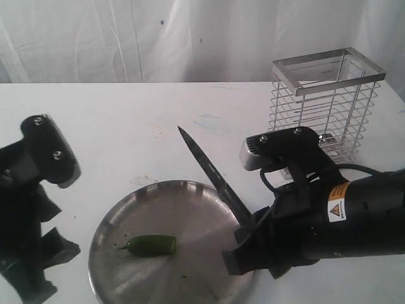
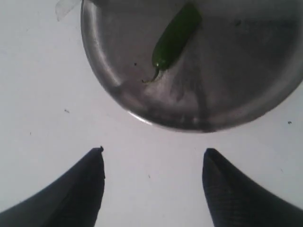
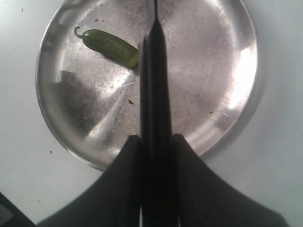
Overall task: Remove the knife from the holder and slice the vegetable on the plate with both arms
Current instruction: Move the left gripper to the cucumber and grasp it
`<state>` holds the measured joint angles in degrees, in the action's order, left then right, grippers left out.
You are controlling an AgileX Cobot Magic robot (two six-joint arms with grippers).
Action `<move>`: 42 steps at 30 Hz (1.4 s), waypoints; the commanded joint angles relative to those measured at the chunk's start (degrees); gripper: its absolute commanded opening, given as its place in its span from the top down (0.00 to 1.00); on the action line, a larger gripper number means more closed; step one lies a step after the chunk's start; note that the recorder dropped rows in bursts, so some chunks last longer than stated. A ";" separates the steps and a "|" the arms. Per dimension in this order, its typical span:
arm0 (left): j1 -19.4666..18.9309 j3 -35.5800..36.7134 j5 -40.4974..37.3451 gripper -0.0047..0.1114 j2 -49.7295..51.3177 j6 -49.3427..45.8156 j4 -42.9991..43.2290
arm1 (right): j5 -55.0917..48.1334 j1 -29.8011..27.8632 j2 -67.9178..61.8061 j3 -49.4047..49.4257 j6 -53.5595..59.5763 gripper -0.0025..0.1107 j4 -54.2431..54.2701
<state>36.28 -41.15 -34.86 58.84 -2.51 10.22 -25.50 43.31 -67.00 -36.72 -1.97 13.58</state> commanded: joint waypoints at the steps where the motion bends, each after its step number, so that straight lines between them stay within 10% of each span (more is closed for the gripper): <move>1: 0.41 -0.23 6.17 0.41 7.79 -0.69 0.89 | -0.07 0.23 -0.07 0.16 0.78 0.98 -0.08; 34: 0.41 -16.20 11.65 0.42 43.60 -17.85 -2.92 | -1.93 0.23 -0.07 0.16 0.78 0.98 1.57; 42: 0.41 -17.37 7.26 0.96 45.14 0.35 -6.27 | -2.07 0.23 -0.07 0.16 0.78 0.98 0.69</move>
<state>36.38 -58.36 -25.98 103.34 -10.29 4.49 -28.47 43.40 -67.15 -36.72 -1.97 15.08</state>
